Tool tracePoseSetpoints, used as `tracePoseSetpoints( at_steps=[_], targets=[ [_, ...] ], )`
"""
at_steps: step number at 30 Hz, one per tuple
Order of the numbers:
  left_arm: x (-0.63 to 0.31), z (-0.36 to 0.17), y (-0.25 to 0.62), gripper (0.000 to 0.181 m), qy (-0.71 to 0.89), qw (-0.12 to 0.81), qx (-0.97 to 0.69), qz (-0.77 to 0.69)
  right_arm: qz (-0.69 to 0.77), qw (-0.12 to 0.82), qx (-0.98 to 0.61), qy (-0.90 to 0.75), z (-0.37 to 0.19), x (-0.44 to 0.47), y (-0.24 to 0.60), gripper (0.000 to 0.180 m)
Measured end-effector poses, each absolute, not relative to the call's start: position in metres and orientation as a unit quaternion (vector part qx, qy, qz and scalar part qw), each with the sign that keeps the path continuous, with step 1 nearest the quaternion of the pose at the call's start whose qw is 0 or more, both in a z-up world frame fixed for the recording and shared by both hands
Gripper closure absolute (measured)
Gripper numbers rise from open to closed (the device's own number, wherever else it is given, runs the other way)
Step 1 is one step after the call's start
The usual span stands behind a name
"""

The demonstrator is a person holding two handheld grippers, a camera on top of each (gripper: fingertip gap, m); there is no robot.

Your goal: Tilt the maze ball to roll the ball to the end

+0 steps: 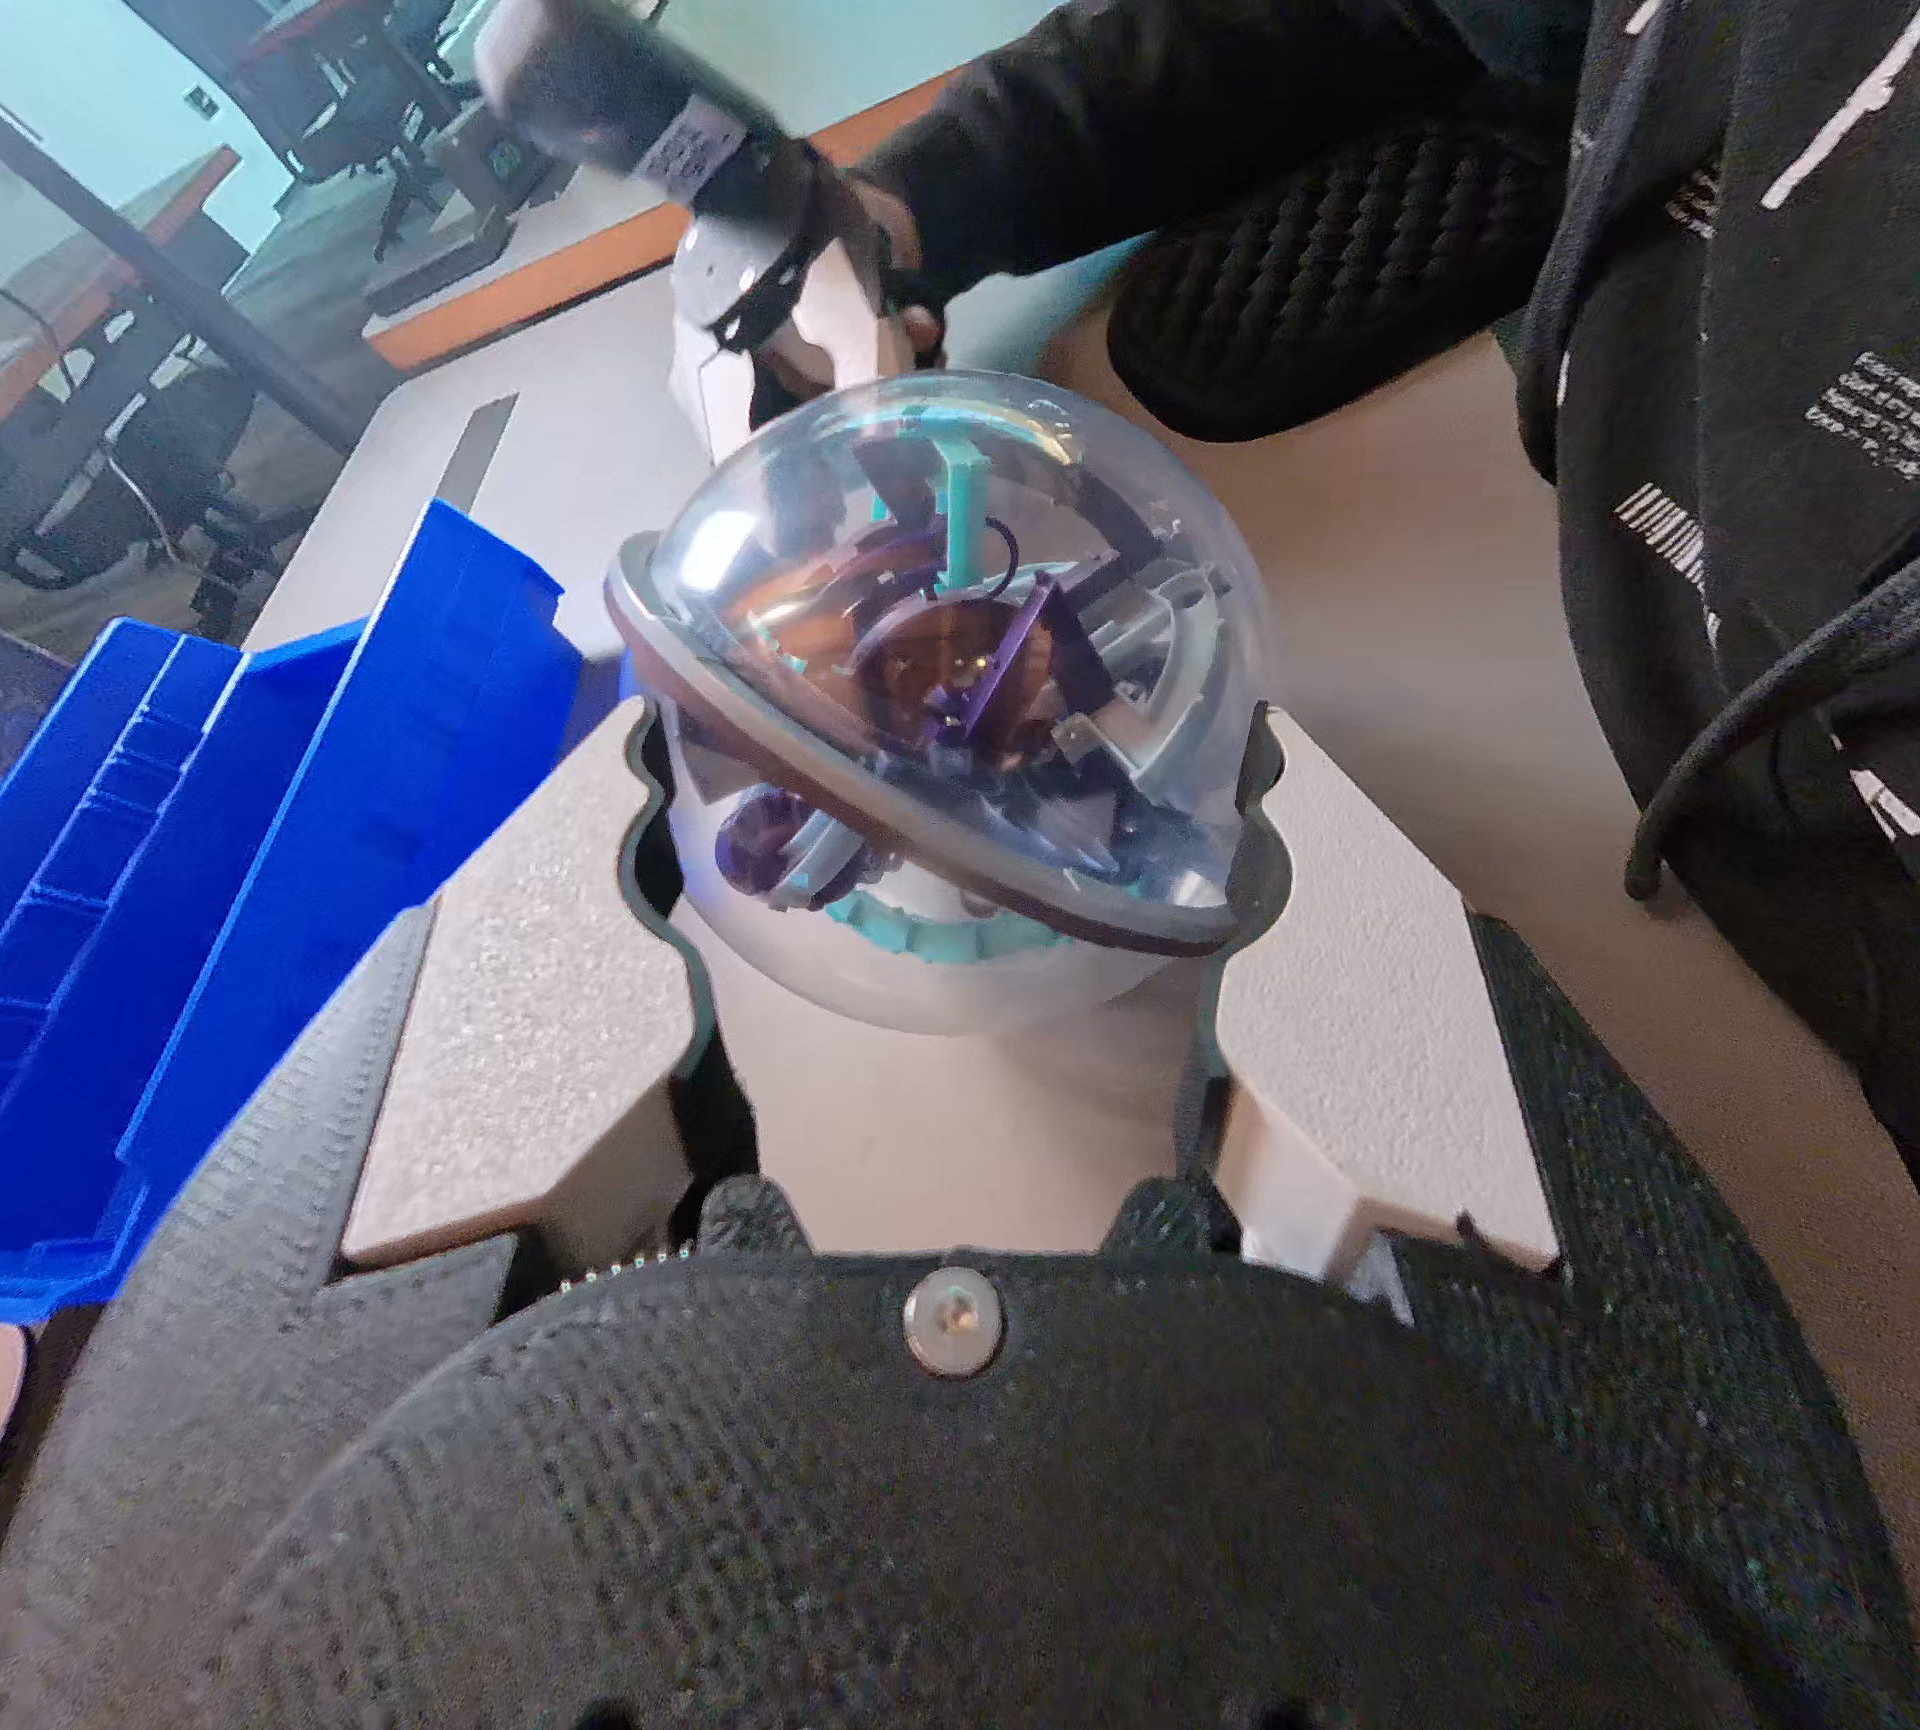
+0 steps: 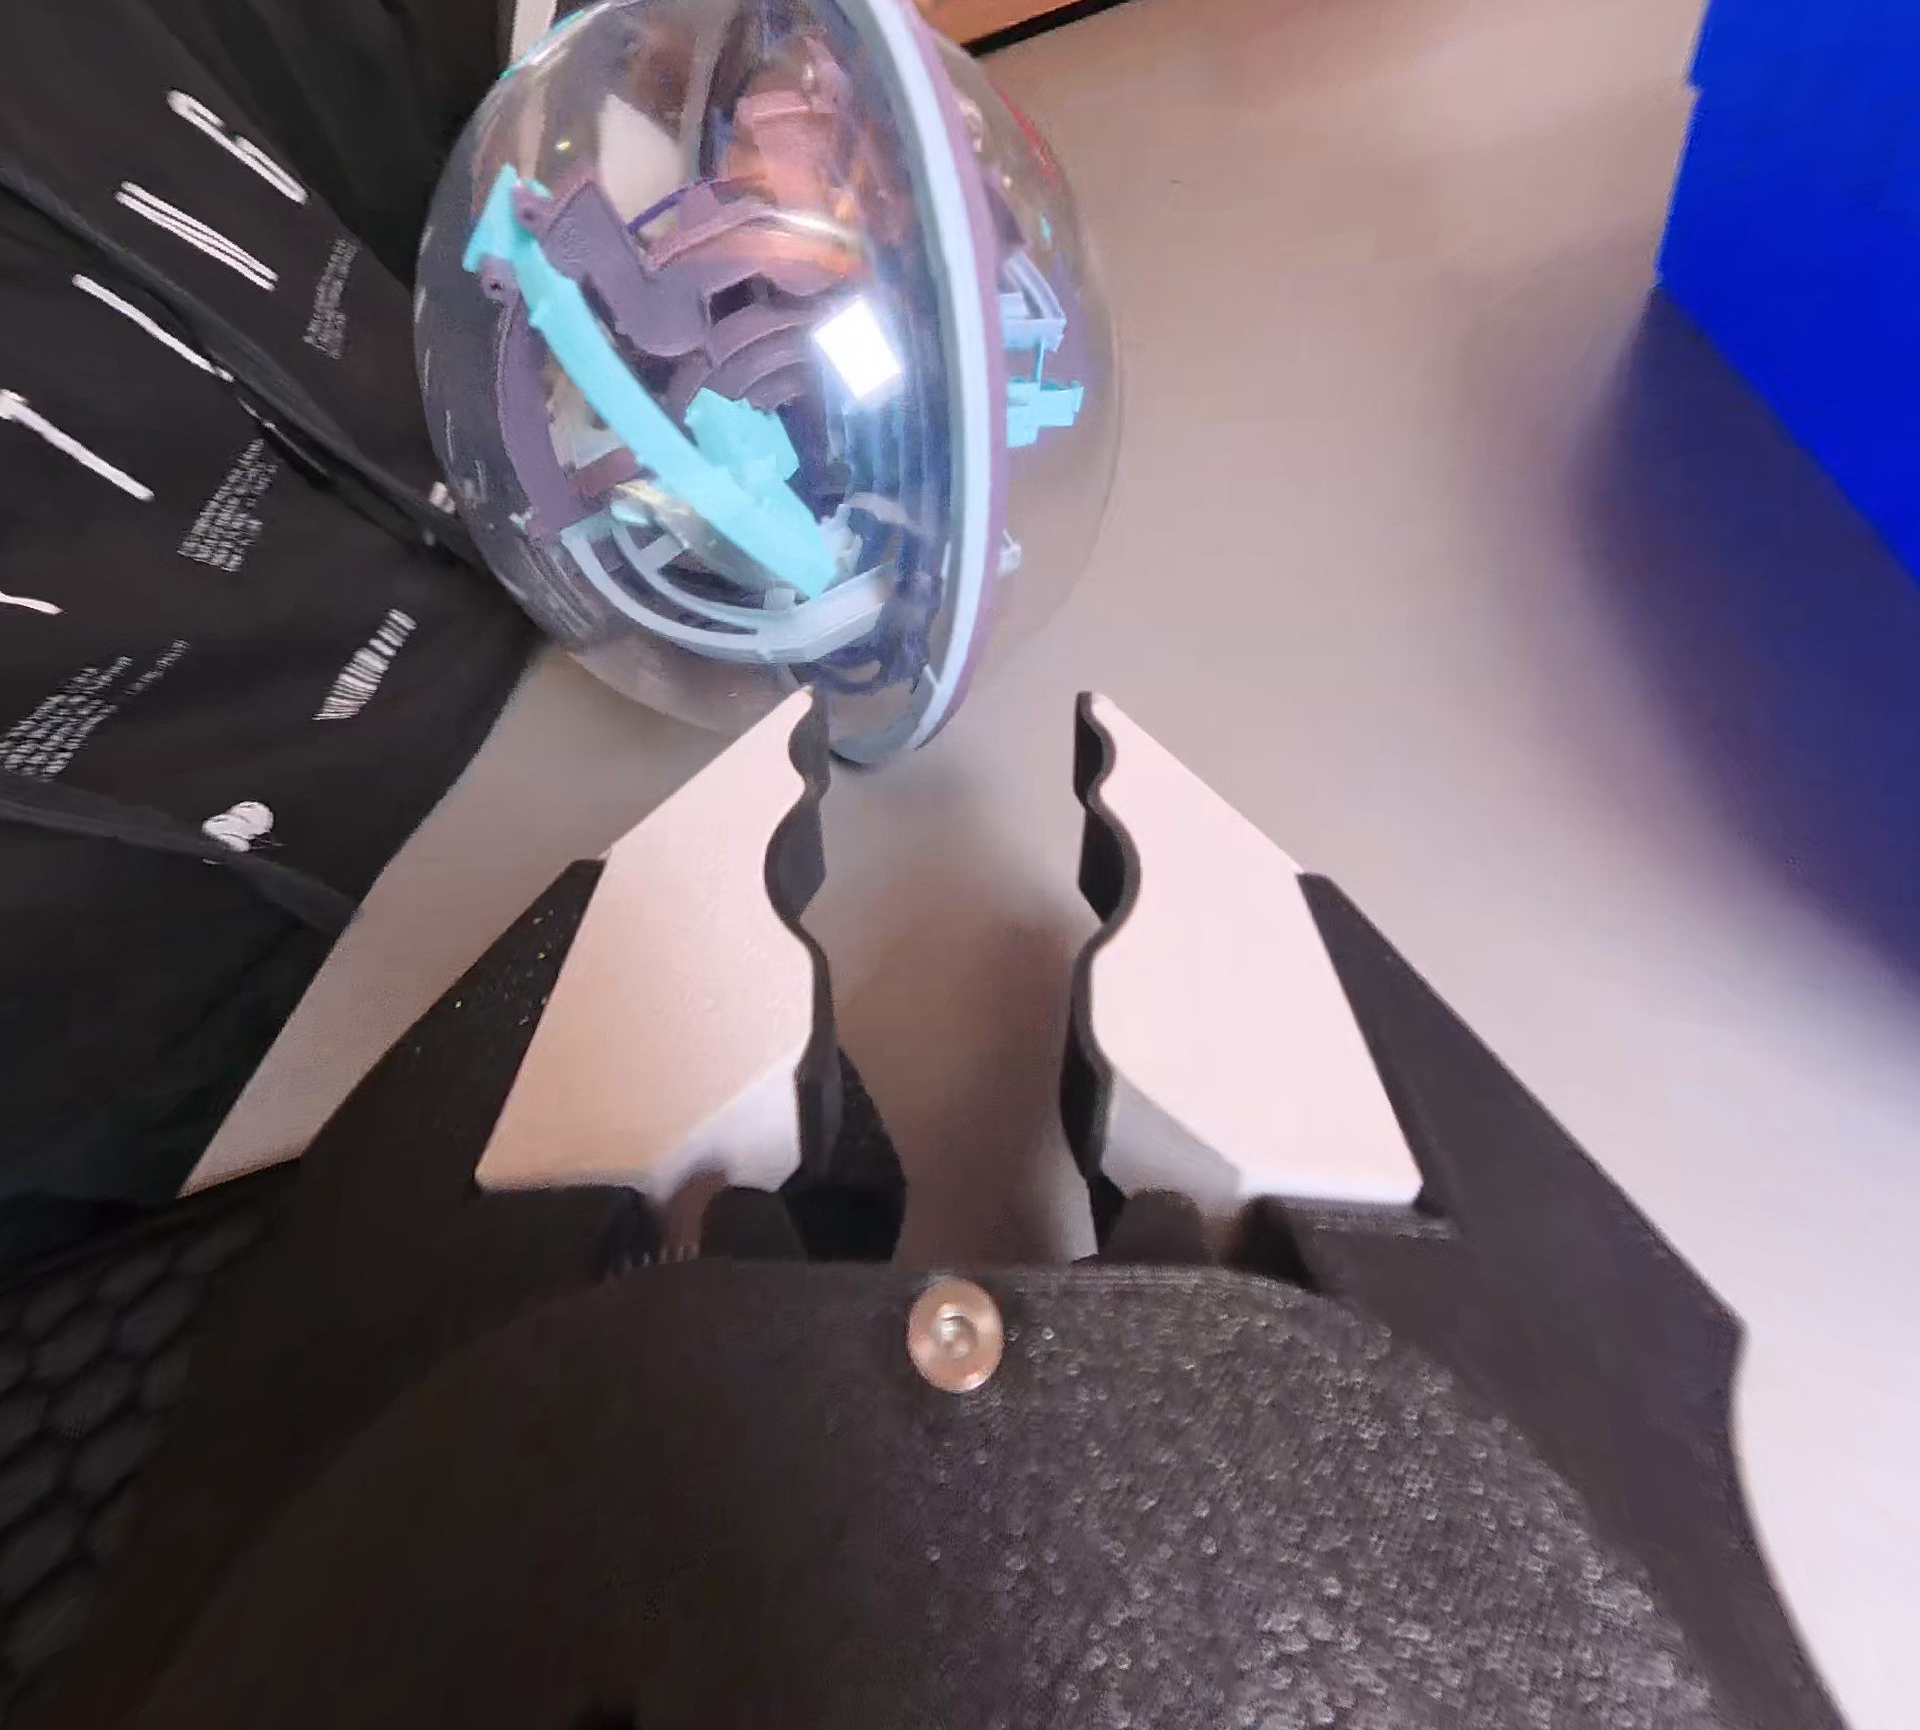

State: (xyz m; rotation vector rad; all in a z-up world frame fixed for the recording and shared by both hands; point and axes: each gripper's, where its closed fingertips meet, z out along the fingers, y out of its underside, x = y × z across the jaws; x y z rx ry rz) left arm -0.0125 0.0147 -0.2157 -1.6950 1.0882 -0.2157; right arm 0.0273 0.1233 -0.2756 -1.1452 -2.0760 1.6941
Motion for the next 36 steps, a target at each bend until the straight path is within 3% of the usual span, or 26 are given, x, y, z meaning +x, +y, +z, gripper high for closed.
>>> tracePoseSetpoints(
  at_steps=[6, 12, 19, 21, 24, 26, 27, 30, 34, 36],
  targets=[
    [-0.009, -0.215, 0.011, 0.073, 0.465, 0.532, -0.699, -0.113, 0.606, 0.026, -0.35, -0.714, -0.279, 0.025, 0.107, 0.174],
    [-0.024, -0.221, 0.011, 0.074, 0.418, 0.533, -0.727, -0.116, 0.612, 0.115, -0.348, -0.7, -0.268, 0.02, 0.114, 0.175],
    [-0.049, -0.228, 0.018, 0.078, 0.242, 0.55, -0.78, -0.175, 0.575, 0.241, -0.342, -0.703, -0.263, 0.025, 0.118, 0.18],
    [-0.046, -0.229, 0.016, 0.065, 0.217, 0.556, -0.777, -0.199, 0.569, 0.254, -0.344, -0.703, -0.263, 0.029, 0.116, 0.18],
    [-0.047, -0.235, 0.02, 0.063, 0.185, 0.56, -0.782, -0.204, 0.561, 0.263, -0.364, -0.696, -0.265, 0.026, 0.124, 0.179],
    [-0.047, -0.238, 0.026, 0.062, 0.166, 0.562, -0.782, -0.211, 0.57, 0.256, -0.358, -0.694, -0.262, 0.026, 0.121, 0.163],
    [-0.048, -0.238, 0.03, 0.059, 0.156, 0.565, -0.782, -0.211, 0.573, 0.255, -0.355, -0.693, -0.261, 0.027, 0.118, 0.162],
    [-0.053, -0.238, 0.036, 0.06, 0.147, 0.572, -0.78, -0.207, 0.551, 0.273, -0.334, -0.714, -0.265, 0.029, 0.109, 0.176],
    [-0.054, -0.233, 0.038, 0.063, 0.155, 0.579, -0.774, -0.206, 0.538, 0.252, -0.297, -0.747, -0.272, 0.038, 0.089, 0.175],
    [-0.053, -0.23, 0.038, 0.062, 0.159, 0.583, -0.768, -0.213, 0.536, 0.244, -0.302, -0.75, -0.274, 0.04, 0.093, 0.165]
  ],
)
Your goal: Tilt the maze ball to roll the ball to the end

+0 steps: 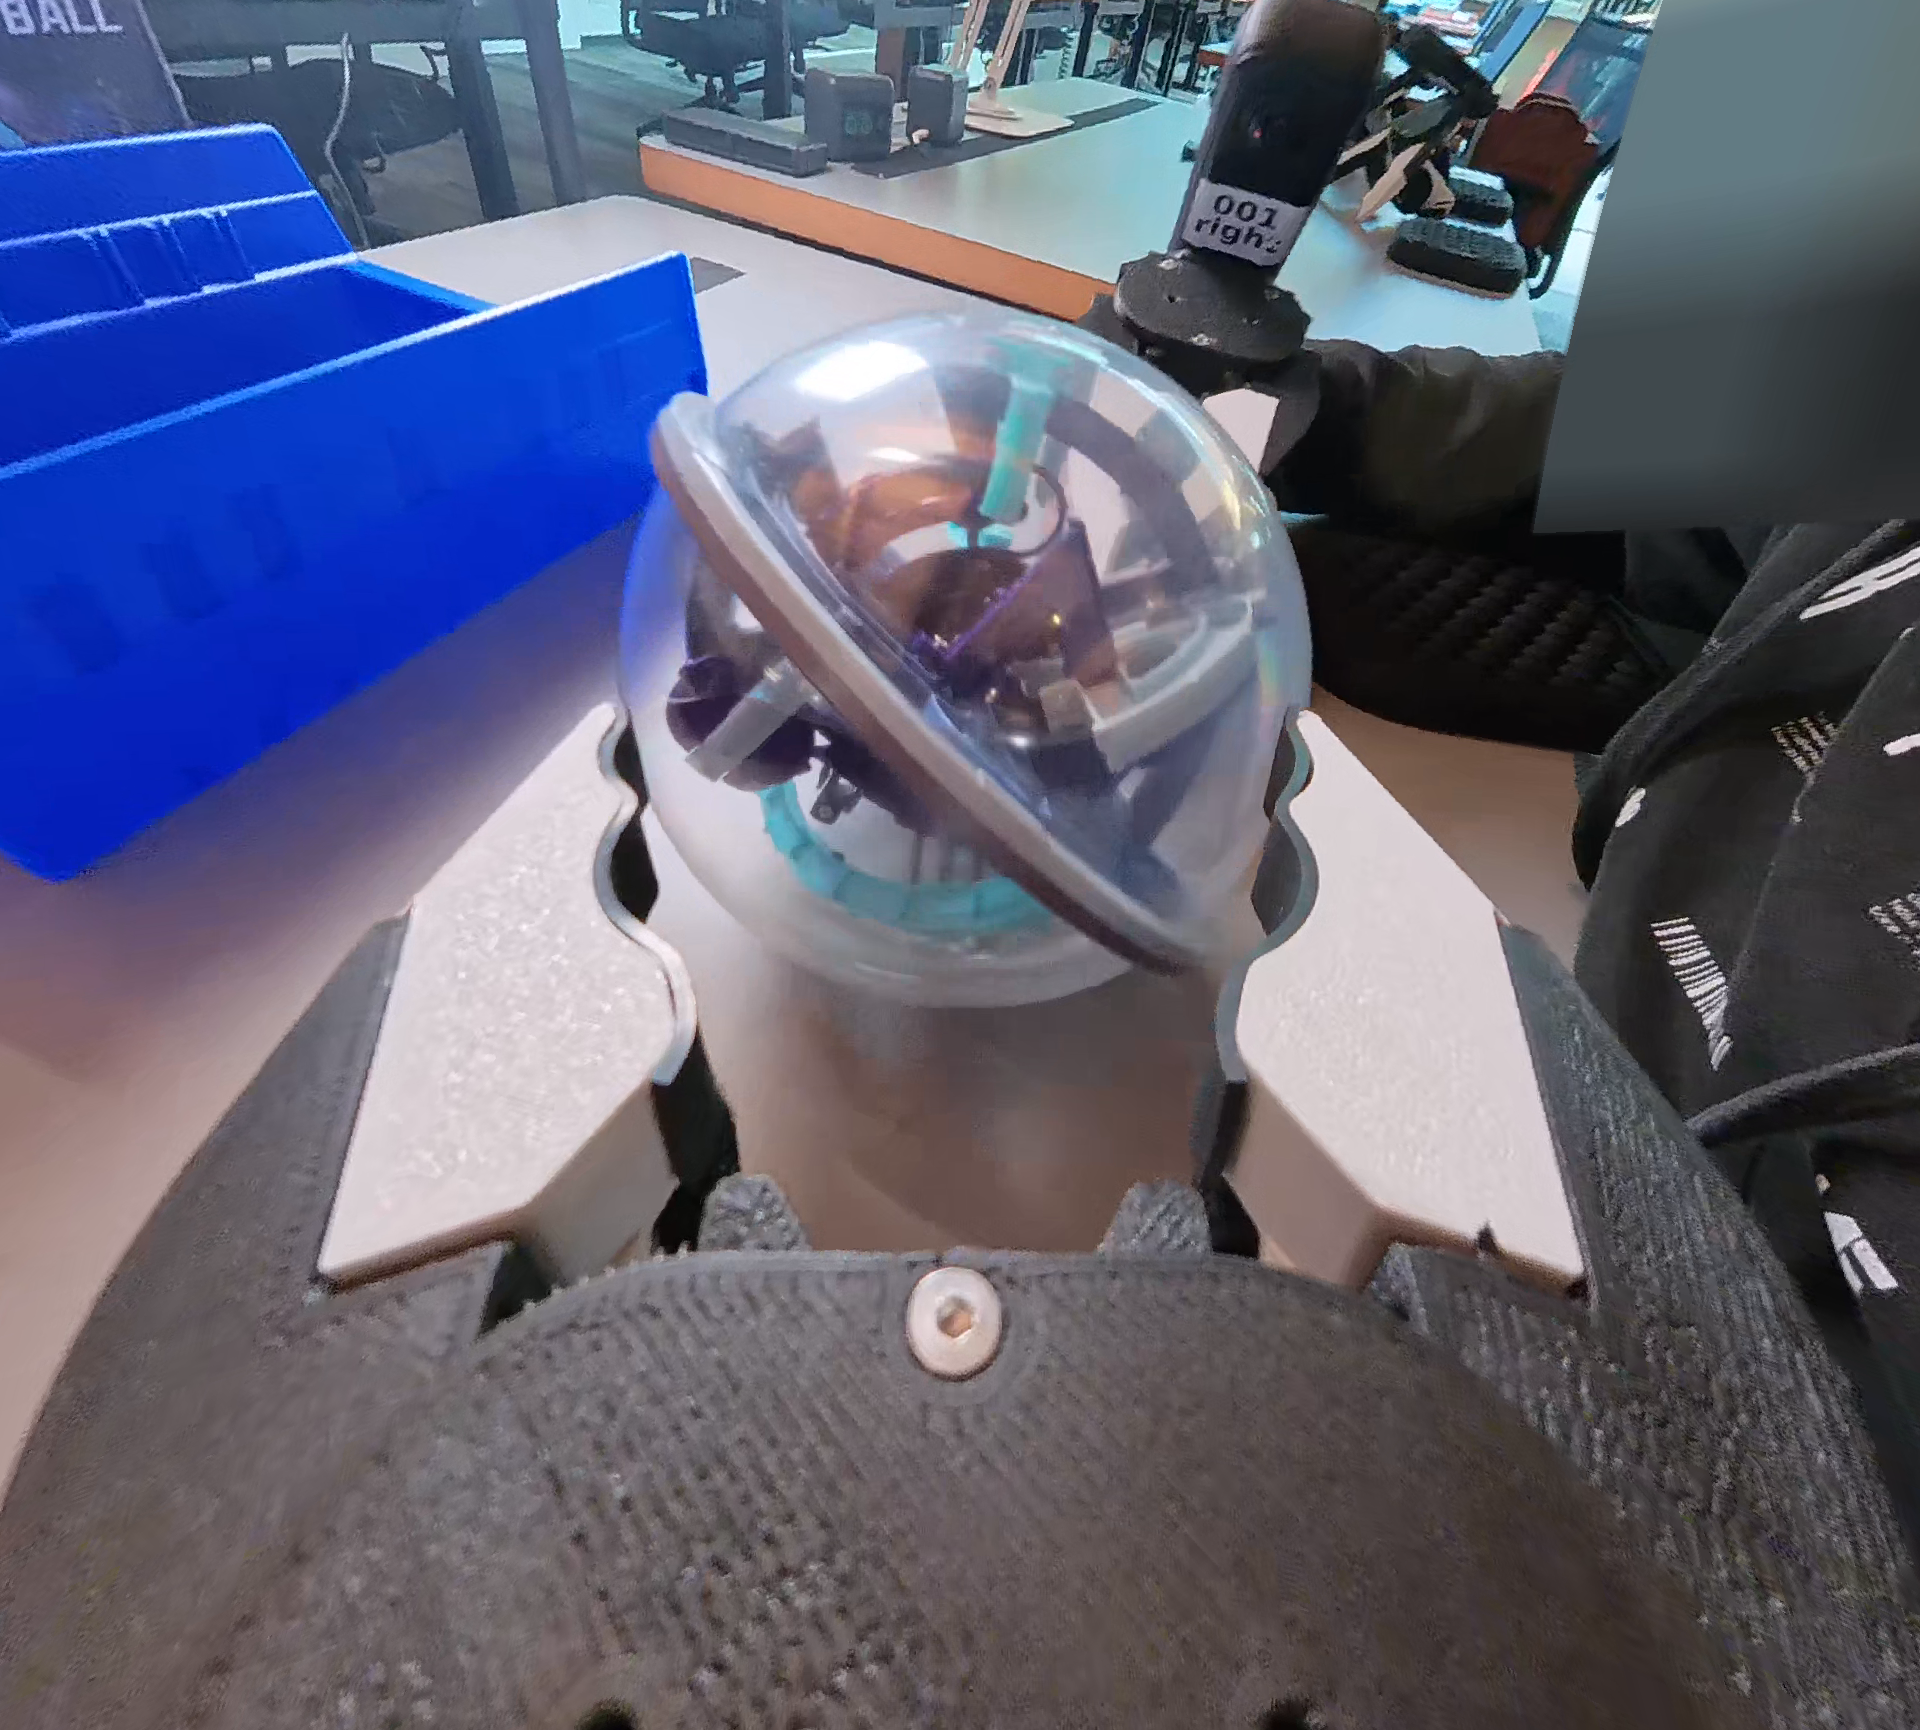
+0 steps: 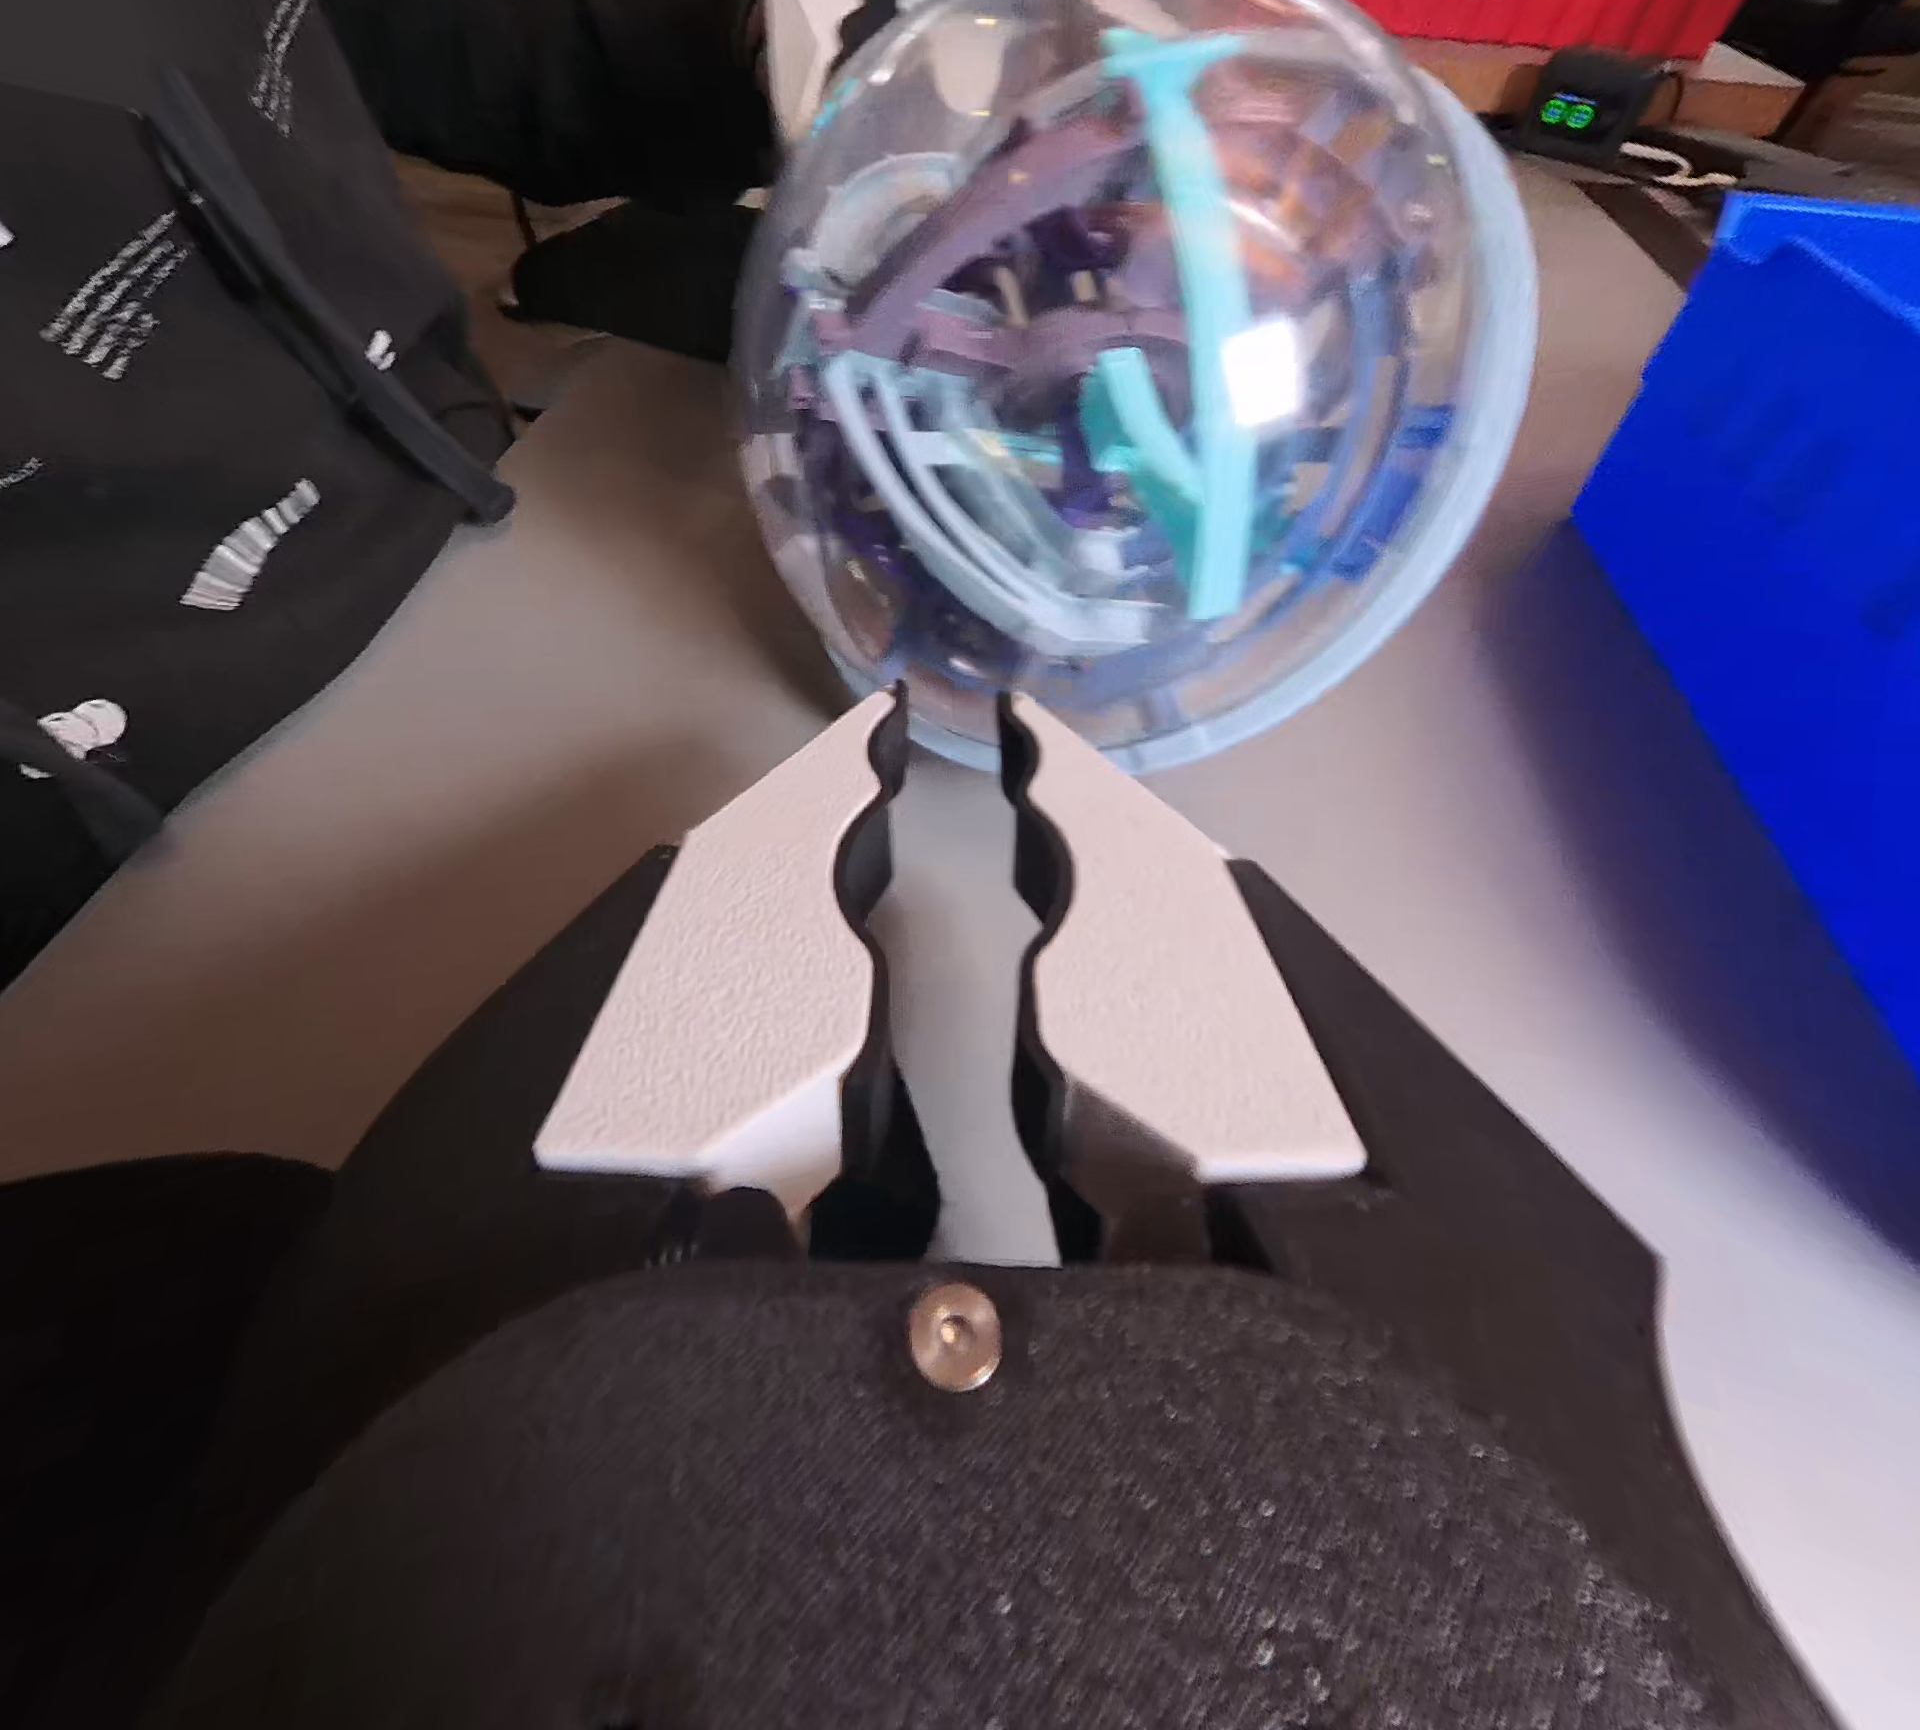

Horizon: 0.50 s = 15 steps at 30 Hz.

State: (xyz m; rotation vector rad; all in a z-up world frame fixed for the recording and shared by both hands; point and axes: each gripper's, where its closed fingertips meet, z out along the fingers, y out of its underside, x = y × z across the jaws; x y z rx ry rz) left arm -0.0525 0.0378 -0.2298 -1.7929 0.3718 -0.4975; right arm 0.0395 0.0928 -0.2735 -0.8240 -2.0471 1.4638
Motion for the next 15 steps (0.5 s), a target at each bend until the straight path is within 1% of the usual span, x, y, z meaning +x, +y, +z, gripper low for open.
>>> tracePoseSetpoints(
  at_steps=[5, 7, 10, 11, 13, 15],
  targets=[
    [-0.048, -0.23, 0.038, 0.057, 0.165, 0.579, -0.765, -0.227, 0.537, 0.243, -0.356, -0.725, -0.275, 0.029, 0.117, 0.112],
    [-0.043, -0.23, 0.039, 0.056, 0.169, 0.578, -0.763, -0.233, 0.537, 0.229, -0.37, -0.722, -0.278, 0.026, 0.119, 0.098],
    [-0.035, -0.235, 0.041, 0.053, 0.181, 0.565, -0.769, -0.24, 0.536, 0.221, -0.367, -0.727, -0.28, 0.024, 0.114, 0.096],
    [-0.034, -0.237, 0.043, 0.047, 0.181, 0.563, -0.771, -0.235, 0.53, 0.227, -0.362, -0.732, -0.281, 0.024, 0.112, 0.098],
    [-0.035, -0.24, 0.045, 0.045, 0.184, 0.559, -0.776, -0.225, 0.53, 0.242, -0.343, -0.737, -0.279, 0.027, 0.108, 0.114],
    [-0.035, -0.24, 0.044, 0.045, 0.185, 0.56, -0.773, -0.234, 0.539, 0.249, -0.343, -0.728, -0.274, 0.028, 0.108, 0.116]
  ],
)
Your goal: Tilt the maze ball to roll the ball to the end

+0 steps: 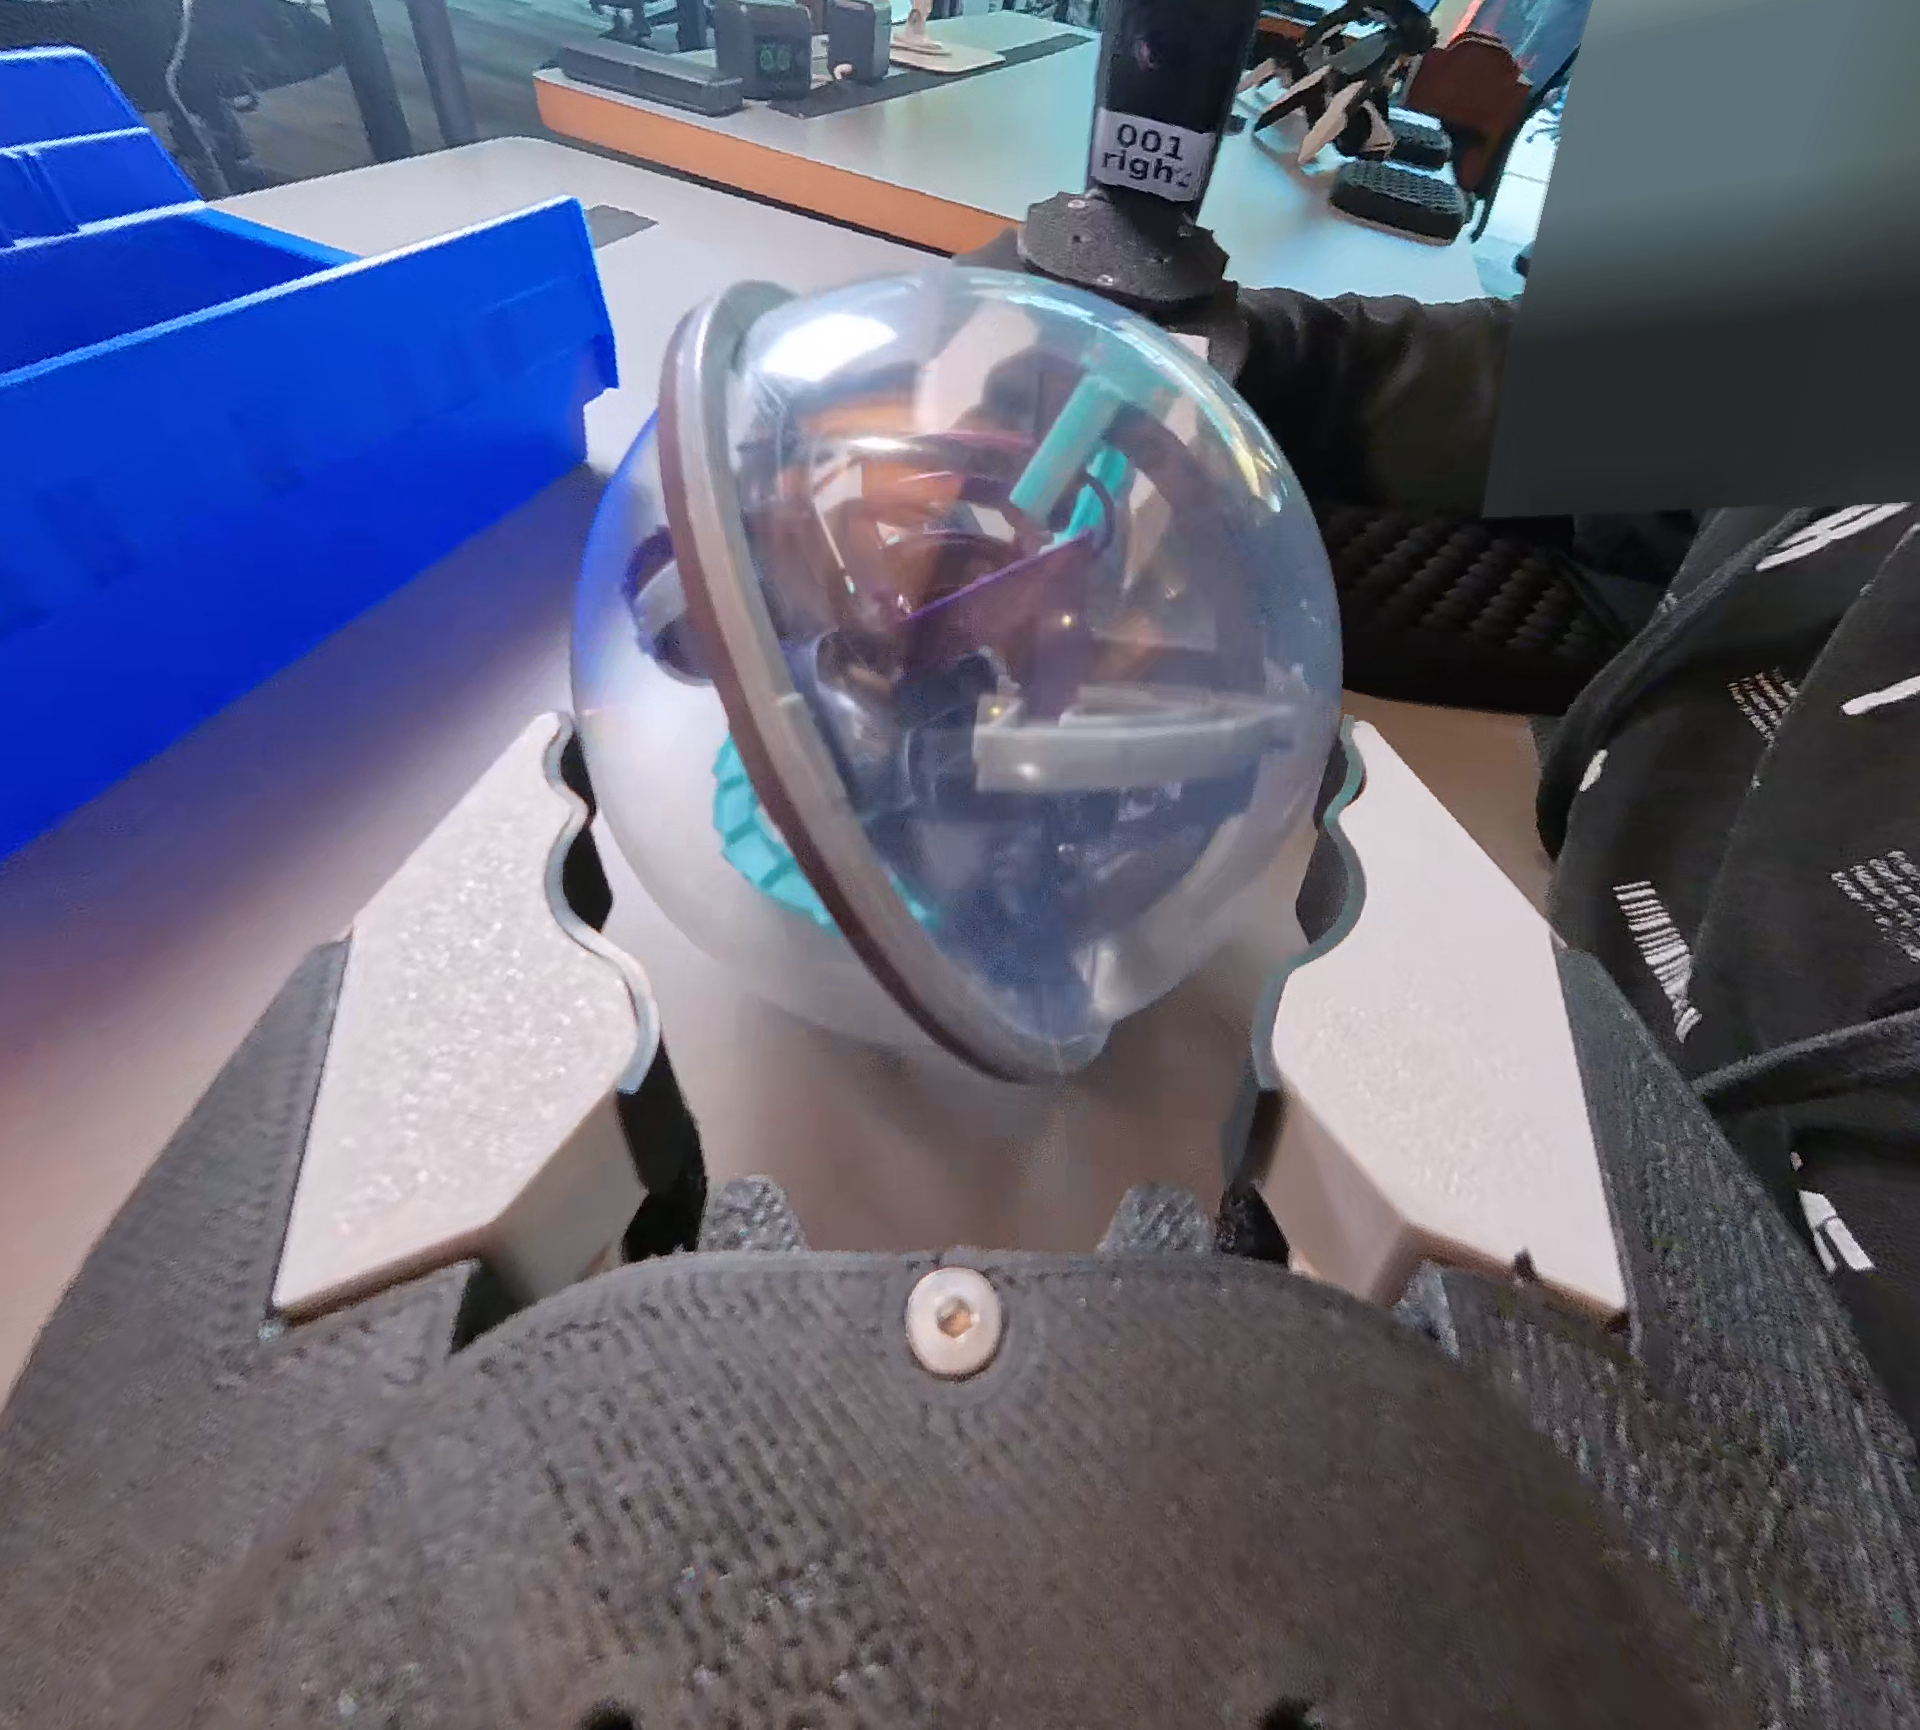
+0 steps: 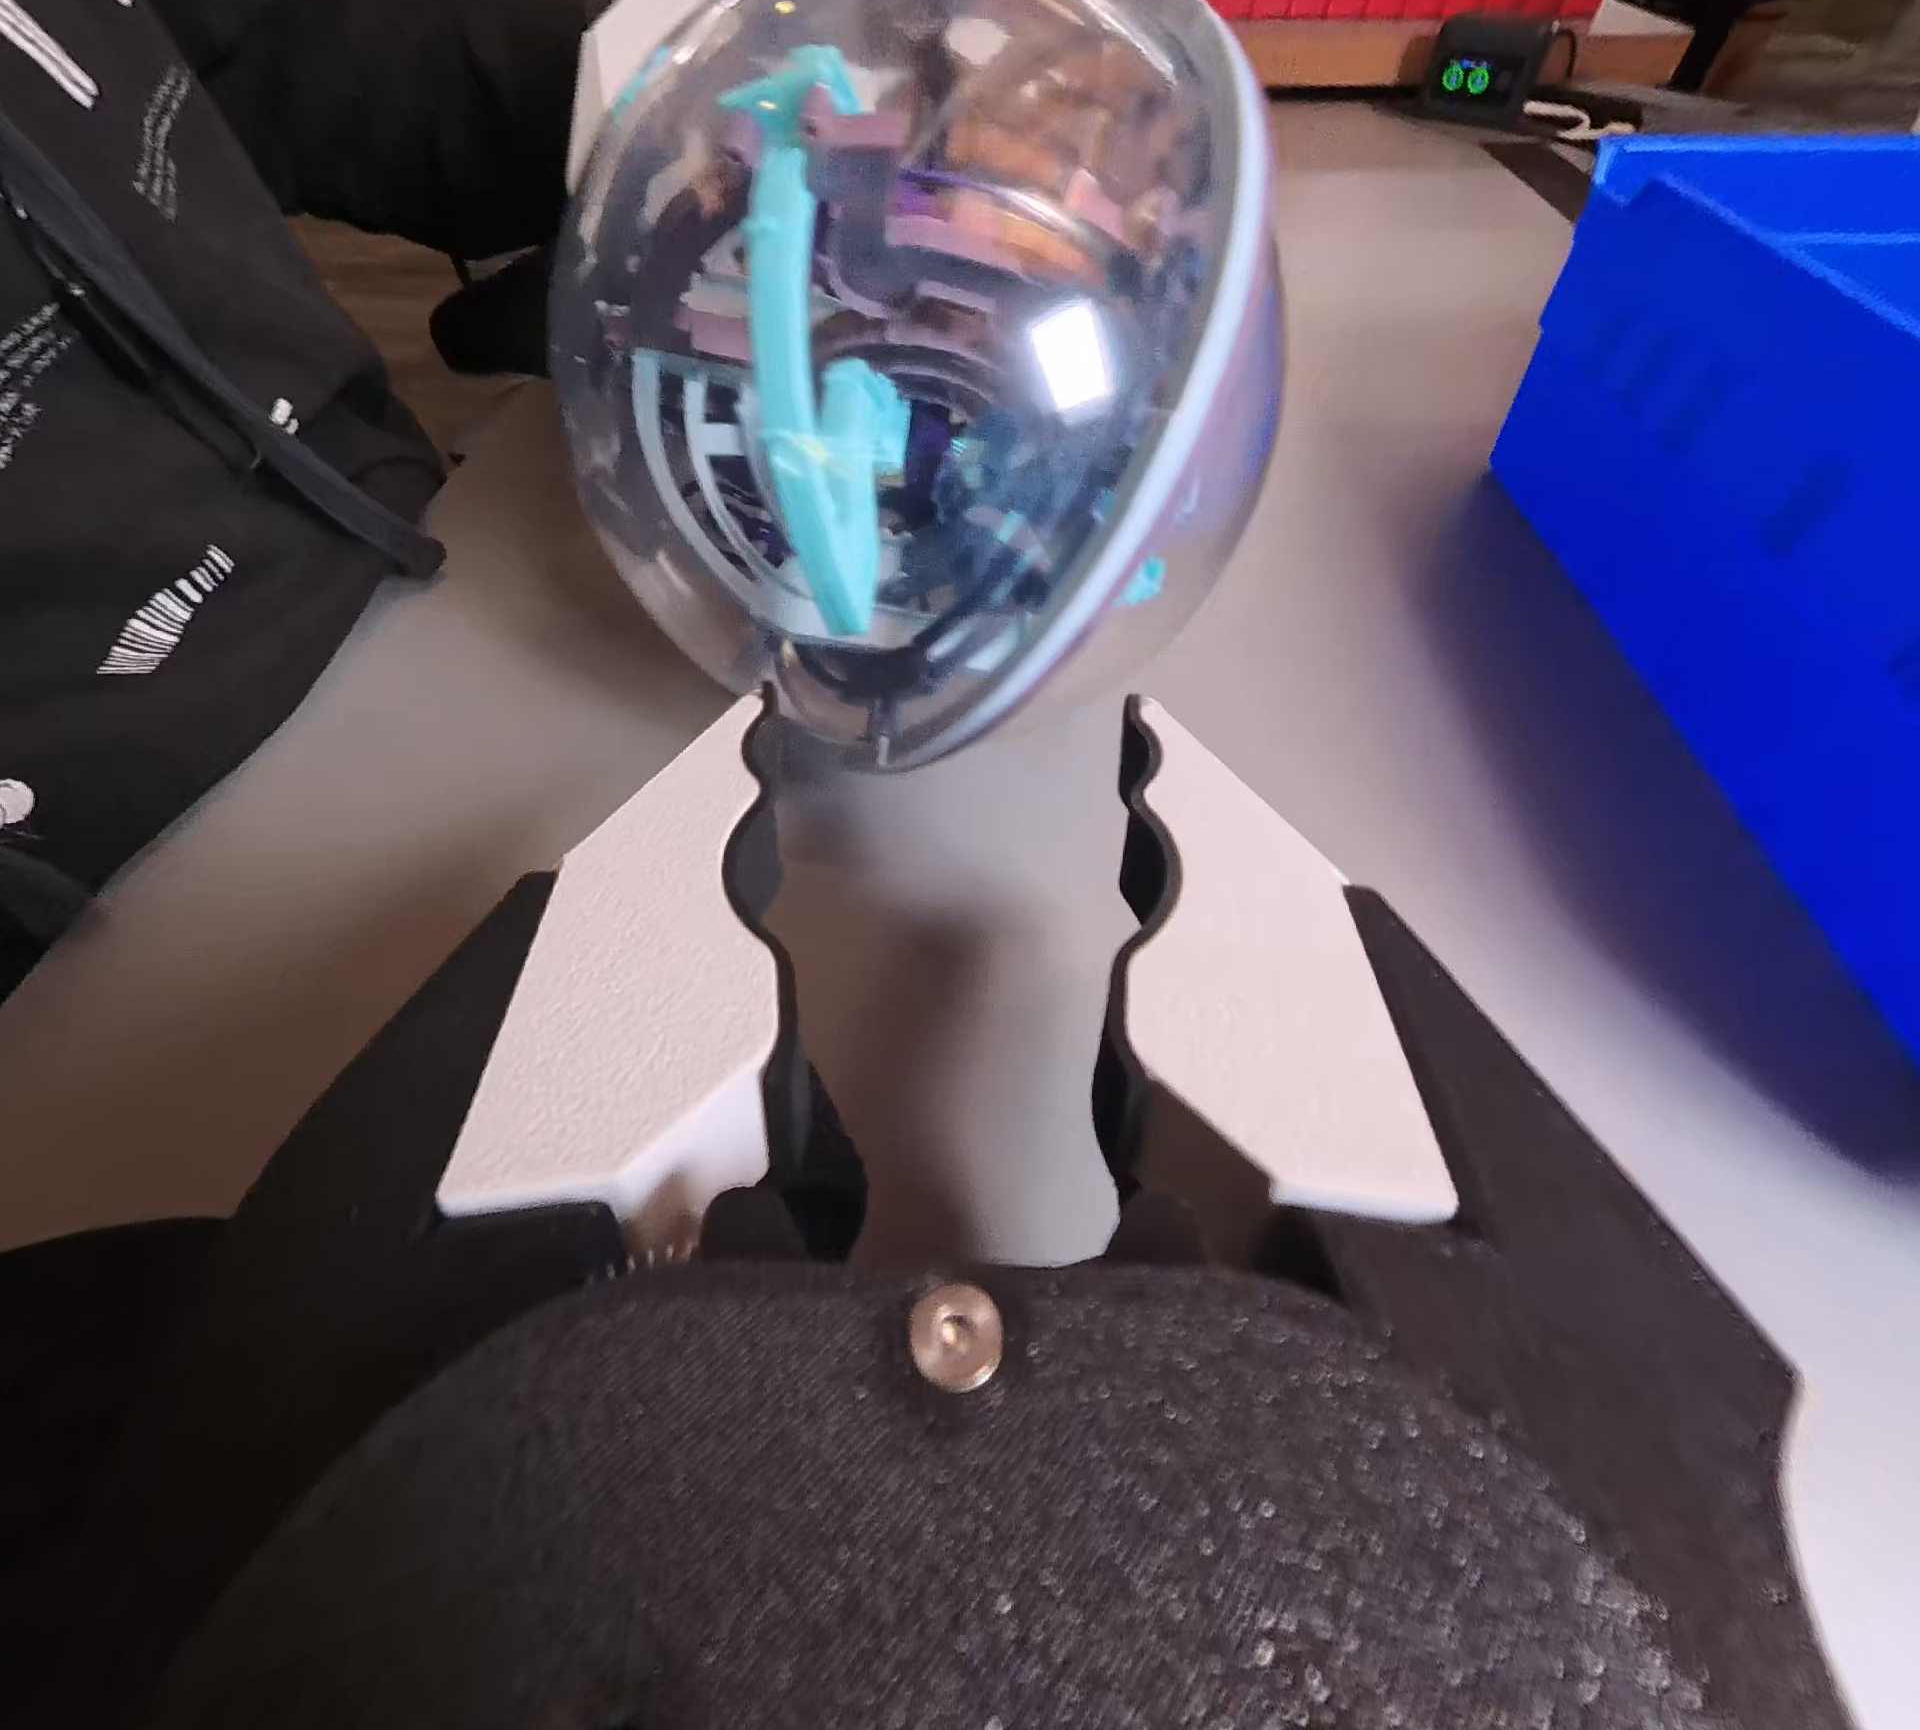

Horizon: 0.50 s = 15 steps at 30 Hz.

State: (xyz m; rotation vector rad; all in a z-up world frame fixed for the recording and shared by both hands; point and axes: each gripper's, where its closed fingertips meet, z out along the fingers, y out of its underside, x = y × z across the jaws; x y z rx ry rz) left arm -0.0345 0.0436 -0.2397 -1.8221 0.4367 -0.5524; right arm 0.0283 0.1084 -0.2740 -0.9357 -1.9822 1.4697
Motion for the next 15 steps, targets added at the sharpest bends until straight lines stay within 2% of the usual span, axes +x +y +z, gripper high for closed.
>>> tracePoseSetpoints(
  at_steps=[2, 5, 11, 15],
  targets=[
    [-0.033, -0.242, 0.041, 0.042, 0.189, 0.553, -0.774, -0.243, 0.526, 0.235, -0.366, -0.731, -0.281, 0.026, 0.113, 0.115],
    [-0.027, -0.249, 0.037, 0.031, 0.197, 0.536, -0.781, -0.254, 0.527, 0.209, -0.36, -0.741, -0.285, 0.029, 0.103, 0.139],
    [-0.025, -0.258, 0.038, 0.025, 0.208, 0.53, -0.788, -0.233, 0.514, 0.223, -0.335, -0.758, -0.287, 0.03, 0.085, 0.164],
    [-0.032, -0.249, 0.041, 0.024, 0.234, 0.557, -0.768, -0.212, 0.518, 0.258, -0.333, -0.745, -0.277, 0.024, 0.084, 0.168]
  ],
)
